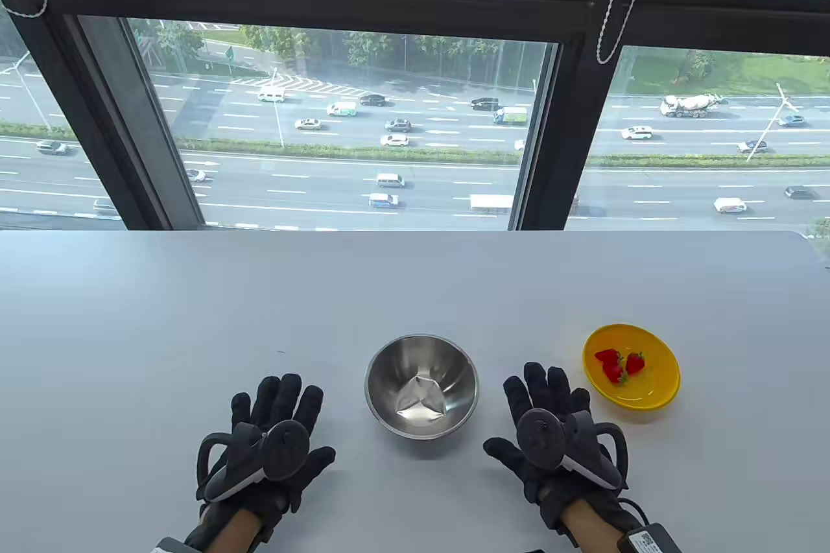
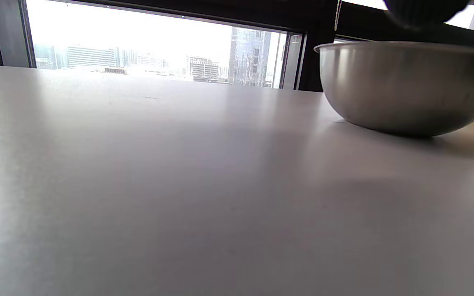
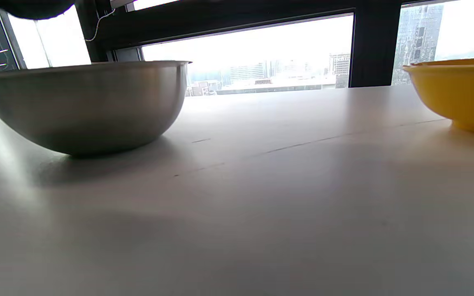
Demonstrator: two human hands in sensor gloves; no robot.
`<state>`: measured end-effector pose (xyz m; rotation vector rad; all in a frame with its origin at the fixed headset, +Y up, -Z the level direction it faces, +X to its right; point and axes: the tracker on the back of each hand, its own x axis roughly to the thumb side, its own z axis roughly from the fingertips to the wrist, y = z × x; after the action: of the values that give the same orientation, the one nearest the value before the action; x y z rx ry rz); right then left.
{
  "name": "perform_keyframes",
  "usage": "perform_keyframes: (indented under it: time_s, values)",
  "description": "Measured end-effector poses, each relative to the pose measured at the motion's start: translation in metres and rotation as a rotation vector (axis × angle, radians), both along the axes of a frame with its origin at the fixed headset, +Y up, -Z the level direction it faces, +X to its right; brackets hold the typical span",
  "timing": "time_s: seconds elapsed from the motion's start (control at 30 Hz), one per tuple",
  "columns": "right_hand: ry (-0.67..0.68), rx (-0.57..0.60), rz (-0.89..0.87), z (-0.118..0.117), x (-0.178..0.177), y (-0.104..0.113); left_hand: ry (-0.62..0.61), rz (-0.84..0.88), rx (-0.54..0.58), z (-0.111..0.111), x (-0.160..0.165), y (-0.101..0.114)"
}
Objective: Pour strawberries from bowl into mixing bowl
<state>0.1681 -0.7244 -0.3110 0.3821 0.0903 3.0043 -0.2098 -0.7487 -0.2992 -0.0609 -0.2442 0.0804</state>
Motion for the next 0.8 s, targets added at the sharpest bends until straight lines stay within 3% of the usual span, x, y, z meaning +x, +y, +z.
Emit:
perform_keyframes:
  time_s: [0.8]
  values:
    - [-0.018, 0.014, -0.047, -0.002, 0.012, 0.008, 0.005, 0.012, -0.011, -0.001, -0.002, 0.000]
